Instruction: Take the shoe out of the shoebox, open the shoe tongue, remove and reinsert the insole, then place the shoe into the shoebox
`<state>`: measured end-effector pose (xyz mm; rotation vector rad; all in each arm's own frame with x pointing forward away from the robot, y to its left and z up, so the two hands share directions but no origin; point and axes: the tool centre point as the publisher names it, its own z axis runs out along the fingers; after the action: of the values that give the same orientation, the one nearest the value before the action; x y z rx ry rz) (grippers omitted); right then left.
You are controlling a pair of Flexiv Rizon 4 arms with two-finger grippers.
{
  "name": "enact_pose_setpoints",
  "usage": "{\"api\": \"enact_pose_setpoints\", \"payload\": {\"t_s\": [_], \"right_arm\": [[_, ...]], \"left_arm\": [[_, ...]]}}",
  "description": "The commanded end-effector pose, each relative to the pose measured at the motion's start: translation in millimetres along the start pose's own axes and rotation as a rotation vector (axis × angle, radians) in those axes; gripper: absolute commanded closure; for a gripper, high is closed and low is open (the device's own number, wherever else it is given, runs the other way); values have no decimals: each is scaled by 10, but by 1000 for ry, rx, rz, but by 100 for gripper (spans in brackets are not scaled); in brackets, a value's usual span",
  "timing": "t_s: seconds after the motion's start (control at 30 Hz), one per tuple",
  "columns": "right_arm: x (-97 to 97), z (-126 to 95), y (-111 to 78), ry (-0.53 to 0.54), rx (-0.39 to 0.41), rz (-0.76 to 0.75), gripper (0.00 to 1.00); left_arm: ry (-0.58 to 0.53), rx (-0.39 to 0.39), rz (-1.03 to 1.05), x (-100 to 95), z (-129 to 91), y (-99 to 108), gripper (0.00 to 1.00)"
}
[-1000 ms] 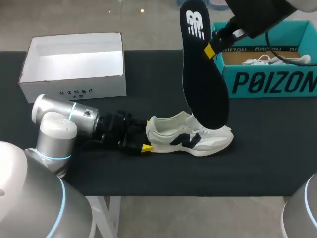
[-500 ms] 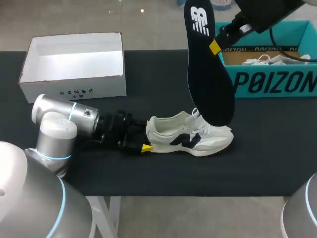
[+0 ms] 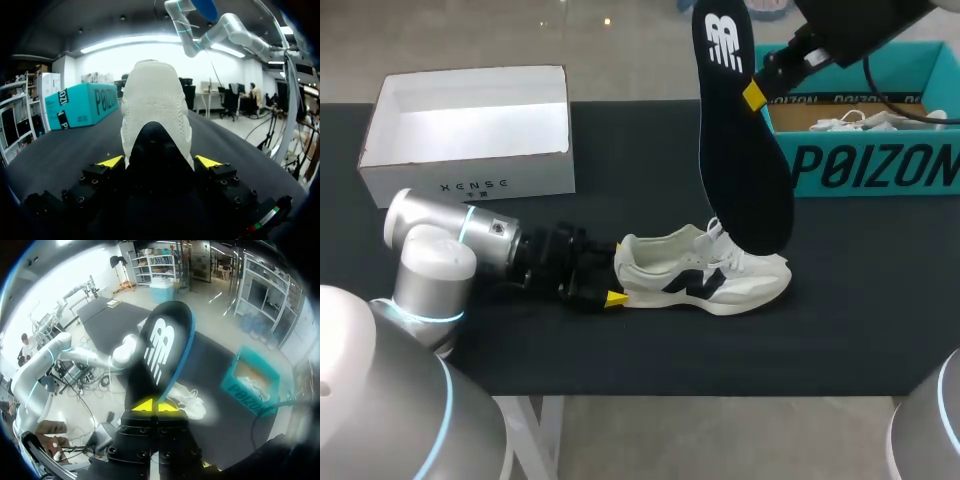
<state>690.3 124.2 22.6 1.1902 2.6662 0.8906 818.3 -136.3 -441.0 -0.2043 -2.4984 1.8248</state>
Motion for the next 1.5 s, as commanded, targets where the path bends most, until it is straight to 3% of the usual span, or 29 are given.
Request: {"api": "enact_pose_setpoints", "payload": {"t_s": [0.03,0.07,0.1,0.4,0.53,0.77,0.93,1.2,1.5], "right_arm": [[-1,11,22,0,4,1,100],[-1,11,22,0,4,1,100],[-1,11,22,0,4,1,100],[-1,11,22,0,4,1,100],[-1,11,22,0,4,1,100],[-1,11,22,0,4,1,100],[-1,11,22,0,4,1,100],[-1,11,22,0,4,1,100],[-1,11,22,0,4,1,100]], "left_arm": [[-2,-43,-4,14,-22,-15,57],[-7,-59,0,19,-34,-23,19],[-9,-67,0,23,-43,-27,0],[-32,-137,7,70,-194,-23,0],[-33,-209,10,84,-300,-22,0],[3,-451,0,93,-688,-202,0],[46,-599,-27,97,-840,-396,0],[130,-836,-74,82,-832,-600,0],[158,-938,-45,45,-730,-756,0]]}}
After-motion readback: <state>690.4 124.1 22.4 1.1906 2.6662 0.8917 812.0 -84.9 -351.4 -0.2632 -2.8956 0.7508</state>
